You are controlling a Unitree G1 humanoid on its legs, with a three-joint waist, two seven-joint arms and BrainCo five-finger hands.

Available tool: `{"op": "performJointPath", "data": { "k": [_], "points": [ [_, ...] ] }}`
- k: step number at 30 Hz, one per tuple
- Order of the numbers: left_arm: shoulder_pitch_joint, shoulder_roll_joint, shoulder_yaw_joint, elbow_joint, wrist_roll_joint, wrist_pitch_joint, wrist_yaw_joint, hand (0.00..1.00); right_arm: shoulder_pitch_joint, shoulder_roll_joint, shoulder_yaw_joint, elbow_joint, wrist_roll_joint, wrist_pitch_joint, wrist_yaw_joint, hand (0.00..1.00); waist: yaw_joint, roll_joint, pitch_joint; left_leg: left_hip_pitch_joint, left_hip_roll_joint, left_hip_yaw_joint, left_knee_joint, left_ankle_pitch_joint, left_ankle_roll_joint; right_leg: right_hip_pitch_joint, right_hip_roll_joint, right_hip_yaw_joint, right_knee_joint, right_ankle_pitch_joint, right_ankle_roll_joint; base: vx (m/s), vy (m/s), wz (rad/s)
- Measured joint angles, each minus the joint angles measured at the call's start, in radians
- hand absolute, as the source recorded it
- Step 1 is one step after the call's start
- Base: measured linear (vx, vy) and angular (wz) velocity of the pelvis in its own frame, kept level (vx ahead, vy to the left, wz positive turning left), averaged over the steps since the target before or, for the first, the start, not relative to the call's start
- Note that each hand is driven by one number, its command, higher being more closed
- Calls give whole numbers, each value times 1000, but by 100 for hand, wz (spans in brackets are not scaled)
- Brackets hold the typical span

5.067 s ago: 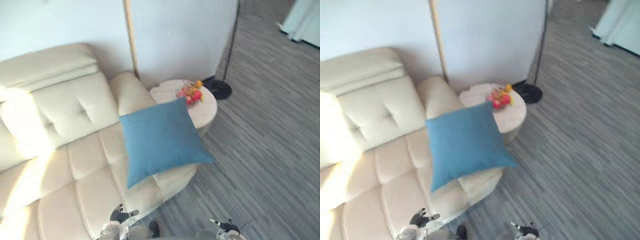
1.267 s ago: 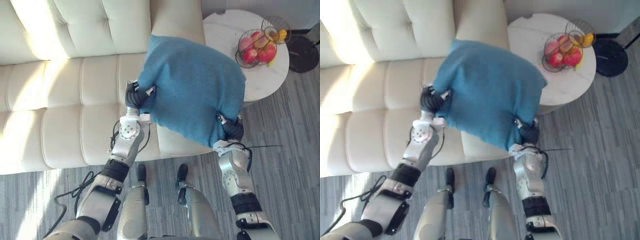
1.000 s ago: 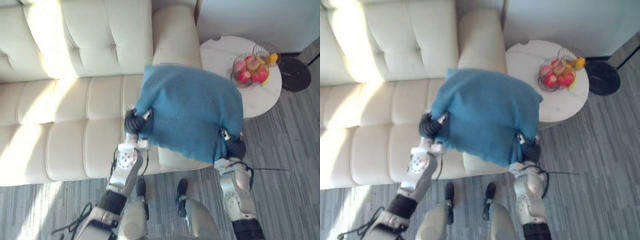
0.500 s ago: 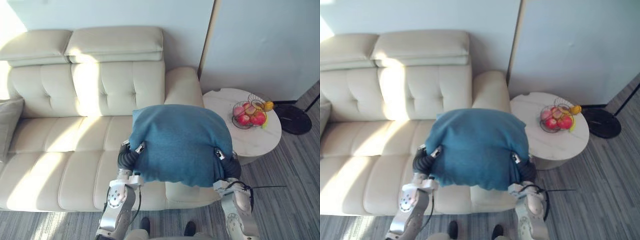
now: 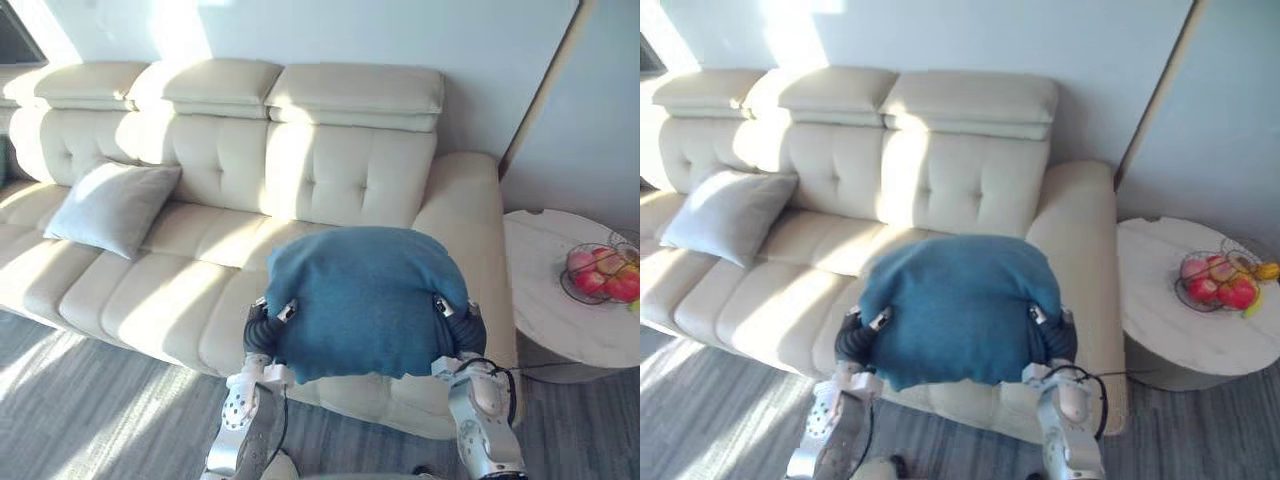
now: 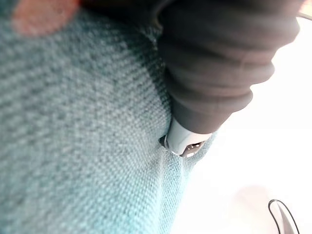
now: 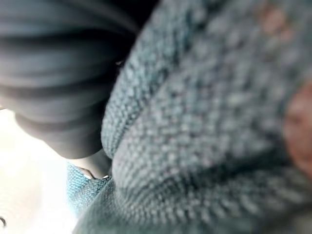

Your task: Pick up cushions and gather them together orderly.

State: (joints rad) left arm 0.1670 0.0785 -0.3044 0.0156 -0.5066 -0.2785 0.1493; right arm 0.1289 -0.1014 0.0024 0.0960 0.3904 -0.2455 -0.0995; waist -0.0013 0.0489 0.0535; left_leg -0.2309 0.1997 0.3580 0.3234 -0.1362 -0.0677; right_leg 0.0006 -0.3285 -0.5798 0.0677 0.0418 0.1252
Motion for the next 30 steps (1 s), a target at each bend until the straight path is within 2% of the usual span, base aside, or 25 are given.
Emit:
{"op": "performJointPath", "data": {
  "k": [1, 3, 5, 6, 7, 8, 9, 10, 11, 12, 13, 15, 16, 17, 18, 21, 22, 23, 24, 25, 26, 27, 28, 29, 30],
  "points": [
    [3, 11, 0, 2, -9, 0, 0, 100, 0, 10, 0, 2, -6, 1, 0, 100, 5, -11, -1, -16, -9, 4, 22, -10, 9, -1, -5, 3, -7, 10, -9, -5, 283, 21],
    [2, 32, 0, 15, -20, 0, -2, 100, 0, 26, -3, 3, -34, 1, -1, 100, 7, -15, -5, -83, -16, -21, 108, -47, 21, -1, -4, -13, -10, 21, 4, 24, 216, 28],
    [1, 30, -6, 36, -25, 1, -23, 100, 0, 33, -22, 31, -38, 3, 0, 100, 9, -2, 2, -147, -18, -44, 216, -92, 45, -3, -19, -17, 7, 36, 27, 6, 311, 33],
    [1, 29, -10, 44, -25, 1, -27, 100, -1, 33, -28, 43, -38, 6, 0, 100, 10, 0, 2, -153, -19, -46, 231, -101, 51, -6, -25, -15, 20, 36, 27, 6, 374, 15],
    [1, 28, -13, 80, -26, 7, -39, 100, -1, 35, -34, 82, -39, 25, 0, 100, 15, 2, 5, -151, -39, -46, 248, -123, 71, -51, -75, 9, 126, 38, 15, 16, 254, 4],
    [1, 30, -12, 84, -26, 10, -39, 100, 0, 37, -34, 85, -38, 31, 0, 100, 15, 3, 8, -150, -47, -46, 247, -129, 82, -71, -85, 27, 164, 32, -30, 21, 292, 3],
    [1, 37, -11, 84, -26, 12, -39, 100, -1, 41, -37, 92, -38, 36, 0, 100, 11, 5, 18, -144, -58, -50, 238, -135, 96, -116, -74, 114, 226, -39, -72, 35, 221, 16],
    [1, 44, -9, 84, -26, 13, -39, 100, 0, 56, -39, 94, -37, 44, 1, 100, 2, -3, 32, -125, -77, -58, 210, -136, 112, -136, -22, 217, 271, -114, -53, 62, 176, 28],
    [2, 53, -9, 84, -26, 17, -40, 100, 2, 60, -39, 94, -37, 50, 1, 100, -3, -21, 46, -81, -106, -61, 146, -116, 119, -141, 61, 304, 278, -185, -26, 74, 81, 28],
    [3, 55, -10, 84, -26, 19, -41, 100, 1, 58, -39, 94, -37, 50, 3, 100, -2, -26, 50, -60, -118, -58, 113, -104, 120, -142, 94, 318, 274, -203, -26, 95, 33, 17],
    [2, 55, -11, 84, -25, 23, -45, 100, -2, 52, -38, 94, -36, 50, 7, 100, -2, -25, 52, -28, -136, -58, 62, -86, 119, -151, 144, 316, 265, -226, -41, 110, 21, 4],
    [-6, 55, -12, 83, -23, 23, -53, 100, -7, 37, -37, 94, -35, 48, 12, 100, -9, -22, 53, 25, -159, -67, -37, -50, 119, -181, 238, 318, 210, -223, -89, 135, -10, 12],
    [-9, 55, -12, 83, -22, 24, -55, 100, -7, 36, -37, 94, -34, 48, 12, 100, -13, -22, 52, 31, -161, -74, -49, -44, 115, -184, 248, 318, 197, -216, -100, 121, -67, 39],
    [-16, 57, -15, 83, -17, 24, -57, 100, -7, 29, -37, 93, -34, 47, 12, 100, -22, -22, 51, 42, -170, -101, -67, -35, 110, -185, 267, 328, 163, -186, -133, 81, -66, 55],
    [-20, 57, -22, 83, -15, 25, -58, 100, -6, 21, -39, 93, -34, 47, 12, 100, -34, -22, 50, 42, -174, -123, -63, -33, 101, -176, 272, 335, 160, -176, -147, 143, -86, 58],
    [-17, 53, -30, 82, -10, 28, -61, 100, -1, 12, -42, 67, -34, 47, 10, 100, -38, -21, 49, 26, -166, -158, 1, -29, 90, -134, 273, 306, 160, -177, -150, 285, -91, 39],
    [-15, 50, -29, 82, -9, 30, -61, 100, 6, 13, -42, 53, -34, 49, 9, 100, -39, -18, 54, 16, -150, -158, 71, -29, 90, -127, 273, 300, 201, -180, -150, 184, -90, 16],
    [-6, 40, -24, 78, -8, 31, -61, 100, 23, 13, -39, 15, -34, 50, 7, 100, -28, -4, 69, 9, -116, -152, 188, -29, 92, -143, 282, 291, 291, -213, -145, 104, -97, 12],
    [45, 33, -8, 10, -6, 31, -67, 100, 88, 30, -27, -98, -34, 49, 6, 100, -7, -17, 69, -33, -73, -111, 418, -27, 91, -59, 279, 316, 162, -197, -149, 12, -58, 1],
    [50, 33, -7, 4, -6, 31, -68, 100, 92, 30, -26, -108, -34, 49, 6, 100, -6, -17, 69, -42, -64, -108, 437, -31, 91, -50, 281, 319, 158, -202, -153, 30, -32, -15],
    [80, 16, -8, -25, -5, 27, -72, 100, 106, 26, -27, -155, -34, 41, 6, 100, 12, 5, 59, -86, -12, -100, 540, -51, 85, -23, 305, 324, 136, -216, -159, 176, 32, -38],
    [97, 3, -7, -47, -4, 21, -81, 100, 96, 25, -27, -179, -34, 29, 6, 100, 20, 15, 50, -106, 25, -99, 547, -96, 63, -2, 310, 347, 118, -215, -160, 233, 42, -41],
    [96, 4, -7, -50, -4, 20, -84, 100, 92, 25, -27, -183, -34, 27, 6, 100, 23, 13, 50, -107, 28, -101, 525, -106, 62, 2, 306, 354, 114, -214, -159, 276, 71, -36],
    [95, 4, -5, -60, -4, 18, -90, 100, 80, 26, -28, -189, -34, 21, 6, 100, 26, 5, 49, -107, 24, -125, 435, -119, 46, 3, 291, 373, 111, -213, -157, 289, 143, -31],
    [83, 4, -3, -66, -4, 18, -92, 100, 65, 26, -32, -190, -34, 17, 3, 100, 28, -7, 55, -99, -11, -197, 253, -116, 30, 3, 263, 403, 108, -211, -154, 271, 182, -32]
  ]
}}
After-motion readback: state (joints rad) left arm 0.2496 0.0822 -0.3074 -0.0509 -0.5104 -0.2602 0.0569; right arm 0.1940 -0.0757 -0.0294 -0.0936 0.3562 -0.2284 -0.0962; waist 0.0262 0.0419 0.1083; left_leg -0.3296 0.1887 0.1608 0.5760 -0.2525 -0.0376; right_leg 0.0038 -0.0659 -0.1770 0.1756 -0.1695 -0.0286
